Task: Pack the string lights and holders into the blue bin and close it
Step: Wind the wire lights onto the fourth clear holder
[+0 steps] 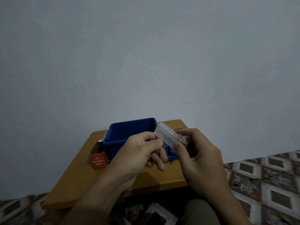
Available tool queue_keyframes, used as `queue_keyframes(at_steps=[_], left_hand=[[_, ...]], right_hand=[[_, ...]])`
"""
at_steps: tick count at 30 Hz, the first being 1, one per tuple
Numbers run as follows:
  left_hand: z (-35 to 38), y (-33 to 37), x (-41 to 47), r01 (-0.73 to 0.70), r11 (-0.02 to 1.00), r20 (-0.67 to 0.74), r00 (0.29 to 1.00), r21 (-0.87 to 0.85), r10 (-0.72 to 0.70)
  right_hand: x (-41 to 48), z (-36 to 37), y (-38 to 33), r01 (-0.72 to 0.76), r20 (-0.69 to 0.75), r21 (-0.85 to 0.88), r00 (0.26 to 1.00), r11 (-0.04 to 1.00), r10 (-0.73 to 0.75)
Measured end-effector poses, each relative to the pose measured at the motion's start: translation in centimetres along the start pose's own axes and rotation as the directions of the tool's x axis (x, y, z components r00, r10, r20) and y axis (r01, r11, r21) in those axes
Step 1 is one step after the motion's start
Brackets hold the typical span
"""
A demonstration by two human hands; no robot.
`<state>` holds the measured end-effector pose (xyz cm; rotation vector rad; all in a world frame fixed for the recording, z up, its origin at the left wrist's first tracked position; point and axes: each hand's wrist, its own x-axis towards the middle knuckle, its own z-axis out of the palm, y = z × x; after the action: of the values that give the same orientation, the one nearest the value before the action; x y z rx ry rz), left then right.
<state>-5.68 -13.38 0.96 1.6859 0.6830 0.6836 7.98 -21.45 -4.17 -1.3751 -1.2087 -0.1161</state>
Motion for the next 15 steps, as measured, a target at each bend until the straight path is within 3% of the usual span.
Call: queue_keyframes(at_steps=[5,9,15], left_hand=[[-0.4,-0.6,0.2,-0.045,0.999,-0.03,0.999,0.015,0.045],[-0.9,-0.9,0.2,-0.056,0.998,0.007,0.998,0.032,0.055],[-1.2,-0.8,0.2,-0.063,0.997,0.021,0.998,0.043,0.062]], right_hand=[[0.1,-0.3,0.2,-0.112,0.154,0.204,0.985,0.973,0.081],[0.3,-1.0,0.3,-0.16,0.281,0.252,0.956,0.954,0.086],[0.6,-1.5,0.3,-0.231,0.323,0.311,0.938,0.922,0.125]])
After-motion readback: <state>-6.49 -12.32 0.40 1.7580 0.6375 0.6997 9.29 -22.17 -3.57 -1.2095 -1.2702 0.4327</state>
